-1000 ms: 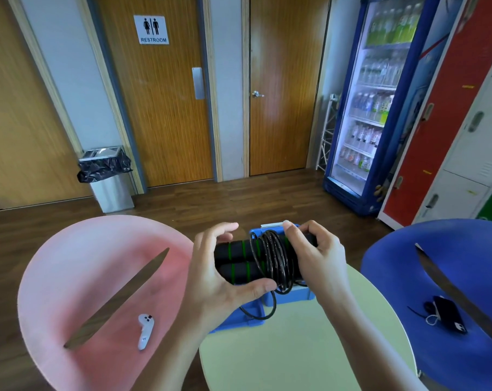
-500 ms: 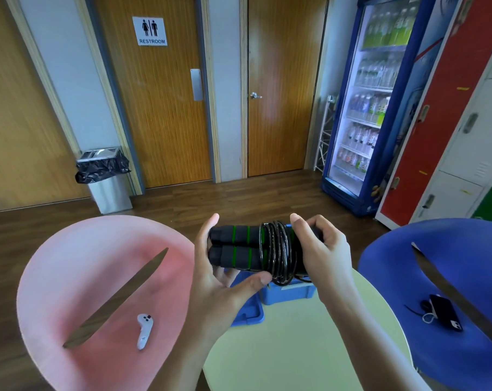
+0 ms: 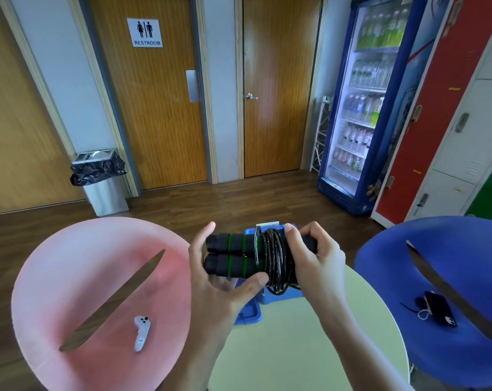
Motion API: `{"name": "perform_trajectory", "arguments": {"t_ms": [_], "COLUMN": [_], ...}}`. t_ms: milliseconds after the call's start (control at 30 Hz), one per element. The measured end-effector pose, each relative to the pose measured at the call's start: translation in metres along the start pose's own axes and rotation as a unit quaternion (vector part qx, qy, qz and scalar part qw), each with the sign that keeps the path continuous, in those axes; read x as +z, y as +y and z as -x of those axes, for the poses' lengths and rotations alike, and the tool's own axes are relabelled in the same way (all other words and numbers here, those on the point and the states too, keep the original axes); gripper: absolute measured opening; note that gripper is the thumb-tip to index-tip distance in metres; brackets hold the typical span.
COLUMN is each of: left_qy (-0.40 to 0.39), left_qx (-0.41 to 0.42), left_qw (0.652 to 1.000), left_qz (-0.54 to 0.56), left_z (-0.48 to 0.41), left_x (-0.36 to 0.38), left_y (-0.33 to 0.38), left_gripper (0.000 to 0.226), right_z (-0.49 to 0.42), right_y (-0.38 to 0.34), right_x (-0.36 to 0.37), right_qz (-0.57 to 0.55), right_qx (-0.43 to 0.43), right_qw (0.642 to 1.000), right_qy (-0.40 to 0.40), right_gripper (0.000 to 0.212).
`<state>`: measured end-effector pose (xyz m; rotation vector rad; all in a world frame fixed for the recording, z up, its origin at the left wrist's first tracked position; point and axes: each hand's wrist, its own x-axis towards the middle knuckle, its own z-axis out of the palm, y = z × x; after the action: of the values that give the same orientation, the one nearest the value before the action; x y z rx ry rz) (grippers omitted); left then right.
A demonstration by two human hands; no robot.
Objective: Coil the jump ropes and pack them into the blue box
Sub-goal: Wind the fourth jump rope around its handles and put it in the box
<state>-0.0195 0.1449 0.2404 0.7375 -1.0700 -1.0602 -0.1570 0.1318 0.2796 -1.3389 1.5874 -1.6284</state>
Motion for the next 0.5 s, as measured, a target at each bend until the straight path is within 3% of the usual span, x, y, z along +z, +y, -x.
{"name": "perform_trajectory", "arguments": {"t_ms": [133,367,500], "left_qy": [-0.034,-0.02,-0.042], "left_qx": [-0.007,0.015,0.02], "left_qw": [0.999,1.0,0.999], "left_qz": [-0.021,-0.007,-0.005], "left_z": [0.006,0.007,0.007], "left_x": [-0.004,0.003,0.0], "left_y": [-0.004,-0.01,-0.011], "left_gripper": [0.094,0.1,0.109], "right_z": [-0.002,0.003,0.006], "right_y": [0.007,0.014,0.009], "right_x": [-0.005,-0.002,-0.007], "right_qz": [0.011,-0.039,-0.081], "right_qx": [0.008,0.029,0.051], "right_qw": [1.0,0.999,0.994], "right_qy": [-0.004,0.002,-0.058], "right_gripper": [0.035,0.036,0.042]}}
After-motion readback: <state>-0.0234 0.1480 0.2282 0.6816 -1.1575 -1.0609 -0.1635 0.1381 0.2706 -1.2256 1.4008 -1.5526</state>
